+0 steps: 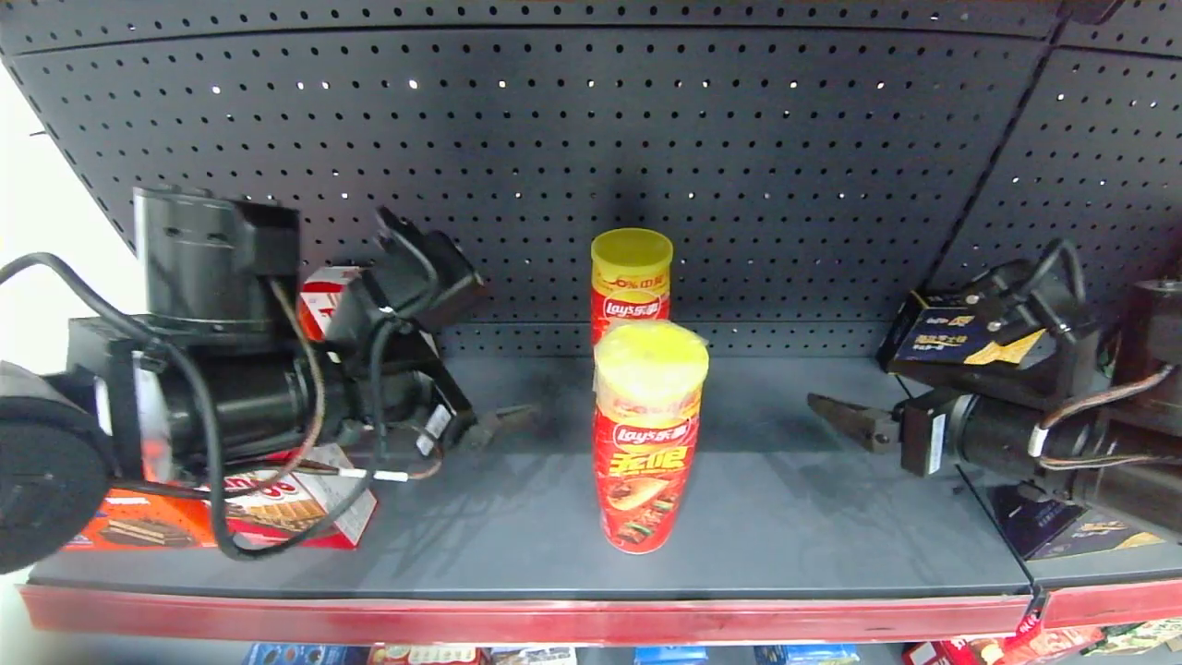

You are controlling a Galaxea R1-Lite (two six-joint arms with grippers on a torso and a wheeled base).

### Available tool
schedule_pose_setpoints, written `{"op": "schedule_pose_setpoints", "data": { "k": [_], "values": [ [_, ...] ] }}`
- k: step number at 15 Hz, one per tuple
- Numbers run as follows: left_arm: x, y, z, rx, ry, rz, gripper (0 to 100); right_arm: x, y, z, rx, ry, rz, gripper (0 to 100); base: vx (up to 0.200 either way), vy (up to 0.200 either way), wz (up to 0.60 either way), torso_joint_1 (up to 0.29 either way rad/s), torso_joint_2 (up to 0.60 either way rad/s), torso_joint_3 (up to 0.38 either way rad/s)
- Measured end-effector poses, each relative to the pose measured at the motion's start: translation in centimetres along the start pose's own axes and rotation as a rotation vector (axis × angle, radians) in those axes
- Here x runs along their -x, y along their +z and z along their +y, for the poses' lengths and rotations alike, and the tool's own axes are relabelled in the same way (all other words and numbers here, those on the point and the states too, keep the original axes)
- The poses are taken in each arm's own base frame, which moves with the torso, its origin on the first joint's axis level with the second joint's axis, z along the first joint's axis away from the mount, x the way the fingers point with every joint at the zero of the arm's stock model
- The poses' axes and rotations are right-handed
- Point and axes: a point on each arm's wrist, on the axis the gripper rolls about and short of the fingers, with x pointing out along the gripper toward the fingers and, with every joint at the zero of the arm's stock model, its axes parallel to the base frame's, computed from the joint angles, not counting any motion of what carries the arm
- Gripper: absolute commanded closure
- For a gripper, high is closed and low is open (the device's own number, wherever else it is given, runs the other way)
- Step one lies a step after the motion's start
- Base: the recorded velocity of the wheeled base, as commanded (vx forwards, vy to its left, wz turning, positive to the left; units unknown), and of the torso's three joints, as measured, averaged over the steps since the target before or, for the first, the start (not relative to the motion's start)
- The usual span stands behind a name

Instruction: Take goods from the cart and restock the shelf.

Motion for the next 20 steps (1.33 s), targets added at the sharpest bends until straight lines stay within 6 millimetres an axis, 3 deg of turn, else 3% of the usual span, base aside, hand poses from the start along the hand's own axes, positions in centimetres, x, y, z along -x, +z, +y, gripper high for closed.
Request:
{"op": "schedule_pose_setpoints", "data": {
  "k": [5,9,11,14,20],
  "values": [
    [7.7,1.1,4.4,0.092,0.265,-0.099,0,5.8,1.4,-3.4,-0.017,-0.190,-0.133,0,0.000,0.000,0.00,0.000,0.00,0.000],
    [14.2,1.5,4.8,0.151,0.455,-0.181,0,11.8,1.0,-3.6,-0.012,-0.323,-0.234,0,0.000,0.000,0.00,0.000,0.00,0.000],
    [17.6,0.8,3.0,0.173,0.514,-0.218,0,14.6,-0.5,-2.9,-0.010,-0.386,-0.264,0,0.000,0.000,0.00,0.000,0.00,0.000],
    [22.0,-2.2,-1.6,0.199,0.607,-0.228,0,17.6,-2.9,-1.8,-0.019,-0.469,-0.257,0,0.000,0.000,0.00,0.000,0.00,0.000],
    [27.1,-9.1,-9.8,0.296,0.673,-0.124,0,22.0,-8.1,0.4,-0.035,-0.516,-0.174,0,0.000,0.000,0.00,0.000,0.00,0.000]
  ]
}}
